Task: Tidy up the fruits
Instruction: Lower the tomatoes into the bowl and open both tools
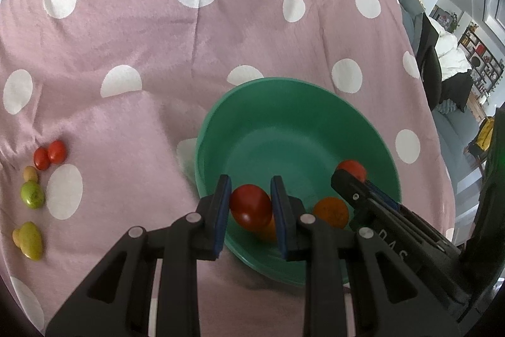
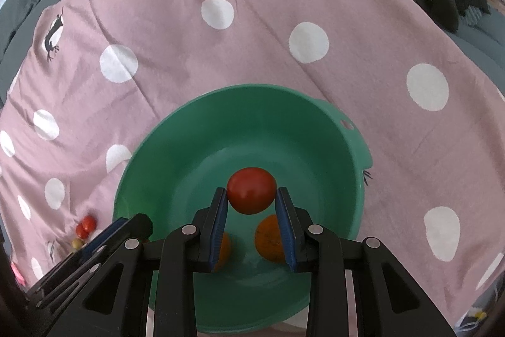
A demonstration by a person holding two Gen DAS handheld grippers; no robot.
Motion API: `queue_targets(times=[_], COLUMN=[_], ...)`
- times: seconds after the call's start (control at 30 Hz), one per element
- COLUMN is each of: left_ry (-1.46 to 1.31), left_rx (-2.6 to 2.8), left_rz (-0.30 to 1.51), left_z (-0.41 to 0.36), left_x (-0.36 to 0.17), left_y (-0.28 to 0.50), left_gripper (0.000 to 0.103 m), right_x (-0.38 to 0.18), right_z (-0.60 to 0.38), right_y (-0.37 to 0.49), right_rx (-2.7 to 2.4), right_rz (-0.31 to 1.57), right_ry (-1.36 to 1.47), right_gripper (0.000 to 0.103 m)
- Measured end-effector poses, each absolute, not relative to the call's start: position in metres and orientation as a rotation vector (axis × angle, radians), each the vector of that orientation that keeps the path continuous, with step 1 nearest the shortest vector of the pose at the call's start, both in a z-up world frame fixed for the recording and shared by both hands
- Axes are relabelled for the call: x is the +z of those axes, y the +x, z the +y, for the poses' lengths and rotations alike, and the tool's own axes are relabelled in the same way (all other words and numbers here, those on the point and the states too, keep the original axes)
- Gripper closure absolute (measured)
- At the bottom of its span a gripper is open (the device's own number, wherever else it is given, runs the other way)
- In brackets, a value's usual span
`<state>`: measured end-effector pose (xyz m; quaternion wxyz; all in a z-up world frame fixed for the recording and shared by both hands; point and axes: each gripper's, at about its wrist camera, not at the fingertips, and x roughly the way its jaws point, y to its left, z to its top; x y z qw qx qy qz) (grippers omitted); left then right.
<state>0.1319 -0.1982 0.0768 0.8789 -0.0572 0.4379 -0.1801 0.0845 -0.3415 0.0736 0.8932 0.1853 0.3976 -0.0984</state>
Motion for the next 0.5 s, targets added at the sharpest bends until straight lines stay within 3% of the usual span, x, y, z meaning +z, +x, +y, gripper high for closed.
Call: queue_targets(times=[0.5], left_ry=[-0.121], left_rx=[-0.384], left_rz=[0.92], left_z=[-0.1983], left_x=[0.0764], left_y=[0.1319], left_gripper=[0.078], right_x=[0.074], right_z=[-0.3385], right_y=[0.0865], right_rx=[-0.21], right_rz=[0.83], right_ry=[0.369], right_gripper=[0.069])
